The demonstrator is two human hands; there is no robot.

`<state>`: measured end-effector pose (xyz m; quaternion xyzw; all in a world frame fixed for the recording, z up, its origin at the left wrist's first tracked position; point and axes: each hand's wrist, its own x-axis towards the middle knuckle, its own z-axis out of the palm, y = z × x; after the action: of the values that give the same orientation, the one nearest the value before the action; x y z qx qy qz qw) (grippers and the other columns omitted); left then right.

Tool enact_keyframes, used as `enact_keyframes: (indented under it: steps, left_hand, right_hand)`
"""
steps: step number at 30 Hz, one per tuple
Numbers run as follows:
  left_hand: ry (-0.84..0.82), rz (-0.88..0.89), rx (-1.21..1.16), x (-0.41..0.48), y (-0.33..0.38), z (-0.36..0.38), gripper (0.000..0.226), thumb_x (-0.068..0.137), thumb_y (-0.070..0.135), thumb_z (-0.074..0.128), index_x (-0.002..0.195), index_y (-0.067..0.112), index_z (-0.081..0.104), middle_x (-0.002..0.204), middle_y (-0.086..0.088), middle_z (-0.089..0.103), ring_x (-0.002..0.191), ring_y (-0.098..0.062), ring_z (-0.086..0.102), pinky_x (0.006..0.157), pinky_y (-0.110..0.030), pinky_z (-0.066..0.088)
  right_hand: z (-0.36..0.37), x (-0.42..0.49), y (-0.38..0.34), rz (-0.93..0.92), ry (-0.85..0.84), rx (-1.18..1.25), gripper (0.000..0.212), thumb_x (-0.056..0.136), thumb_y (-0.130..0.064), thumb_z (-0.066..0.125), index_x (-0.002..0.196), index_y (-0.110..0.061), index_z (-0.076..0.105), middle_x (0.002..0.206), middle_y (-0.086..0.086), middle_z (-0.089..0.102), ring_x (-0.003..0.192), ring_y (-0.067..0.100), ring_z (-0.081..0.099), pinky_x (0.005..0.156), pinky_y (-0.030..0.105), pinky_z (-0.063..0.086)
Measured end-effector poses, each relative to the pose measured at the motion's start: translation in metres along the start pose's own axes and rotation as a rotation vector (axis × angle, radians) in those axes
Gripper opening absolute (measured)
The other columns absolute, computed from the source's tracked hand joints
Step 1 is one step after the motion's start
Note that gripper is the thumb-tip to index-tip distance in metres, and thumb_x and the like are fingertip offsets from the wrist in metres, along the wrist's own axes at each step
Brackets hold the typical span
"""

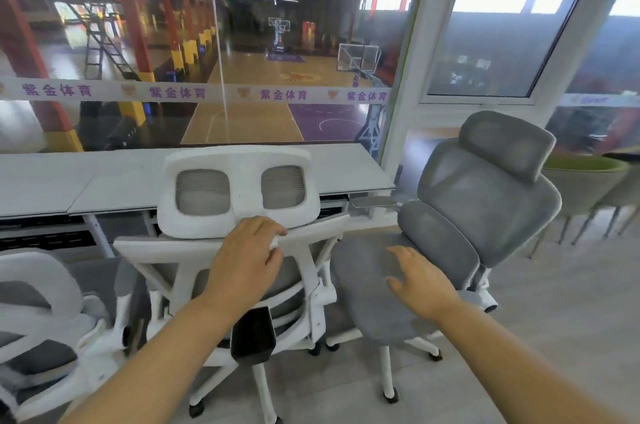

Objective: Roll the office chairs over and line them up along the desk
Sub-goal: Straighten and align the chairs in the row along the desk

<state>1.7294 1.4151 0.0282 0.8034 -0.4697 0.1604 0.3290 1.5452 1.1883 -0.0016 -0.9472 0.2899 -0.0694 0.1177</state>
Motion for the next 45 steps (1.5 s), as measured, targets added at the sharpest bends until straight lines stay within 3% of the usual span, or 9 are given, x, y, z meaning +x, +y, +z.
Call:
enact_keyframes:
  steps: [5, 8, 11, 14, 18, 28, 33, 41, 45]
  left_hand:
    - [-0.059, 0.055, 0.012, 0.013, 0.067, 0.050, 0.021, 0.085, 0.011, 0.057, 0.105, 0.017, 0.061, 0.107, 0.006, 0.055, 0.105, -0.013, 0.047, 0.082, -0.021, 0.034]
    - [-0.106, 0.064, -0.019, 0.021, 0.124, 0.098, 0.021, 0.087, 0.017, 0.055, 0.108, 0.019, 0.060, 0.105, 0.009, 0.051, 0.106, -0.011, 0.045, 0.077, -0.020, 0.033]
    - [-0.164, 0.112, -0.063, 0.035, 0.194, 0.154, 0.024, 0.087, 0.019, 0.056, 0.111, 0.018, 0.059, 0.113, 0.007, 0.054, 0.111, -0.012, 0.045, 0.083, -0.023, 0.038]
    - [-0.211, 0.133, -0.087, 0.045, 0.257, 0.208, 0.025, 0.086, 0.017, 0.058, 0.111, 0.017, 0.060, 0.113, 0.005, 0.056, 0.112, -0.015, 0.045, 0.088, -0.027, 0.040]
    - [-0.292, 0.109, -0.099, 0.047, 0.313, 0.268, 0.025, 0.086, 0.018, 0.059, 0.111, 0.018, 0.060, 0.115, 0.005, 0.055, 0.113, -0.015, 0.045, 0.085, -0.029, 0.044]
    - [-0.342, 0.107, -0.093, 0.112, 0.387, 0.368, 0.025, 0.087, 0.019, 0.056, 0.112, 0.019, 0.058, 0.114, 0.009, 0.053, 0.112, -0.012, 0.044, 0.081, -0.022, 0.037]
    - [-0.382, 0.096, -0.133, 0.170, 0.408, 0.433, 0.028, 0.089, 0.019, 0.053, 0.117, 0.021, 0.055, 0.119, 0.010, 0.051, 0.114, -0.010, 0.042, 0.082, -0.021, 0.037]
    - [-0.471, 0.133, -0.180, 0.296, 0.455, 0.524, 0.044, 0.095, 0.028, 0.046, 0.138, 0.023, 0.036, 0.142, 0.011, 0.037, 0.126, -0.009, 0.036, 0.097, -0.022, 0.033]
    - [-0.483, 0.104, -0.158, 0.345, 0.476, 0.560, 0.057, 0.095, 0.032, 0.045, 0.145, 0.016, 0.023, 0.153, 0.002, 0.021, 0.139, -0.011, 0.018, 0.107, -0.027, 0.027]
  right_hand:
    - [-0.017, -0.026, 0.079, 0.088, 0.001, 0.040, 0.043, 0.092, -0.029, 0.053, 0.133, -0.022, 0.042, 0.126, -0.001, 0.055, 0.105, 0.021, 0.056, 0.084, 0.032, 0.045]
    - [-0.030, -0.044, 0.142, 0.129, -0.001, 0.067, 0.040, 0.092, -0.028, 0.051, 0.131, -0.024, 0.044, 0.121, -0.004, 0.057, 0.106, 0.019, 0.056, 0.082, 0.031, 0.045]
    - [-0.047, -0.060, 0.212, 0.145, 0.005, 0.100, 0.032, 0.092, -0.027, 0.050, 0.124, -0.022, 0.050, 0.109, -0.004, 0.059, 0.103, 0.022, 0.058, 0.078, 0.031, 0.044]
    - [-0.064, -0.071, 0.279, 0.173, -0.013, 0.091, 0.030, 0.092, -0.026, 0.050, 0.121, -0.020, 0.052, 0.113, 0.000, 0.061, 0.099, 0.022, 0.058, 0.073, 0.031, 0.044]
    - [-0.077, -0.080, 0.357, 0.221, -0.029, 0.088, 0.031, 0.092, -0.025, 0.048, 0.123, -0.022, 0.051, 0.118, -0.003, 0.060, 0.105, 0.022, 0.057, 0.079, 0.031, 0.046]
    - [-0.095, -0.050, 0.485, 0.275, -0.023, 0.139, 0.033, 0.094, -0.029, 0.047, 0.127, -0.026, 0.049, 0.113, -0.007, 0.058, 0.106, 0.015, 0.056, 0.085, 0.029, 0.047]
    - [-0.114, -0.012, 0.543, 0.256, -0.039, 0.034, 0.032, 0.096, -0.027, 0.044, 0.127, -0.024, 0.048, 0.119, -0.005, 0.058, 0.106, 0.017, 0.056, 0.082, 0.030, 0.048]
    - [-0.173, 0.101, 0.631, 0.306, -0.013, -0.013, 0.033, 0.097, -0.029, 0.044, 0.129, -0.023, 0.047, 0.122, -0.003, 0.058, 0.108, 0.016, 0.056, 0.084, 0.026, 0.046]
    - [-0.184, 0.154, 0.658, 0.283, -0.007, 0.001, 0.033, 0.097, -0.029, 0.045, 0.129, -0.024, 0.048, 0.122, -0.003, 0.058, 0.109, 0.016, 0.056, 0.086, 0.028, 0.047]
